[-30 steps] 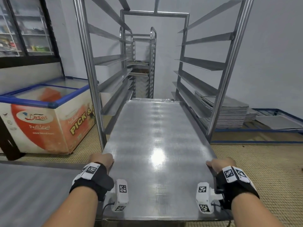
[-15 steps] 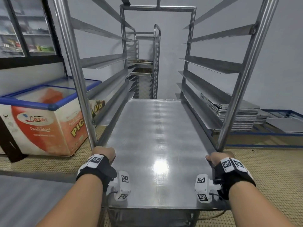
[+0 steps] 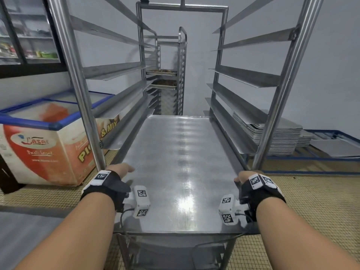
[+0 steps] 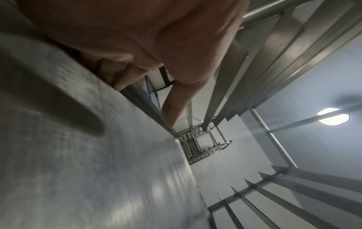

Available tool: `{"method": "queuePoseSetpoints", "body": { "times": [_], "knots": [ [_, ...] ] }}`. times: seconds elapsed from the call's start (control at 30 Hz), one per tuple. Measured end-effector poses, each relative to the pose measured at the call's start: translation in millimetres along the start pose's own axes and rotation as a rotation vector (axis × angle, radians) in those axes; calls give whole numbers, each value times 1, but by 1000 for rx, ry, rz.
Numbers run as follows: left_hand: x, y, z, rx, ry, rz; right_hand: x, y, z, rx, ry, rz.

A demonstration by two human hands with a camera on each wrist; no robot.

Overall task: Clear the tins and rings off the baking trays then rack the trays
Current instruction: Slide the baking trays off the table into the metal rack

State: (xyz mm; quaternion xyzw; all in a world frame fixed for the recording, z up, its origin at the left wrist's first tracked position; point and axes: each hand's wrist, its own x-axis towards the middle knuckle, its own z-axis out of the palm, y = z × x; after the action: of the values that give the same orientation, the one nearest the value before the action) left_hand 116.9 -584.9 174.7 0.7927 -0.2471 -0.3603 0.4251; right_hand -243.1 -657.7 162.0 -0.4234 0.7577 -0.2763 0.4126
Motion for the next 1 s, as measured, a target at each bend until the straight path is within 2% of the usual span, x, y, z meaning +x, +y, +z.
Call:
{"method": "queuePoseSetpoints", "body": {
  "times": [0.1,0.2,0.37,0.47,0.53,0.57,0.63,0.7,0.83,1.0],
  "knots": [
    [-20,1,2,-15,-49,7,-19,-10,-2,44,39,34],
    [-43,-3,3,-1,-124,28,-47,-12,-3,70,82,-25],
    [-84,-34,6,173,-196,191,-84,6,8,-27,-36,-190],
    [-100,-54,9,392,-305,320,-106,24,13,-189,-161,-348],
    [-109,-66,9,690,-348,411,-118,38,17,-331,-254,-419],
    [-115,-72,9,841,-354,456,-124,43,21,-478,-275,-457],
    [-121,-83,14,1045,-313,535,-126,55,30,-794,-221,-549],
    [-118,-91,21,1127,-201,589,-126,63,37,-940,-115,-633],
    [-108,-93,31,1176,-82,626,-118,73,46,-991,44,-762],
    [-89,-88,38,1222,-20,683,-104,72,51,-1015,93,-869]
  ]
}}
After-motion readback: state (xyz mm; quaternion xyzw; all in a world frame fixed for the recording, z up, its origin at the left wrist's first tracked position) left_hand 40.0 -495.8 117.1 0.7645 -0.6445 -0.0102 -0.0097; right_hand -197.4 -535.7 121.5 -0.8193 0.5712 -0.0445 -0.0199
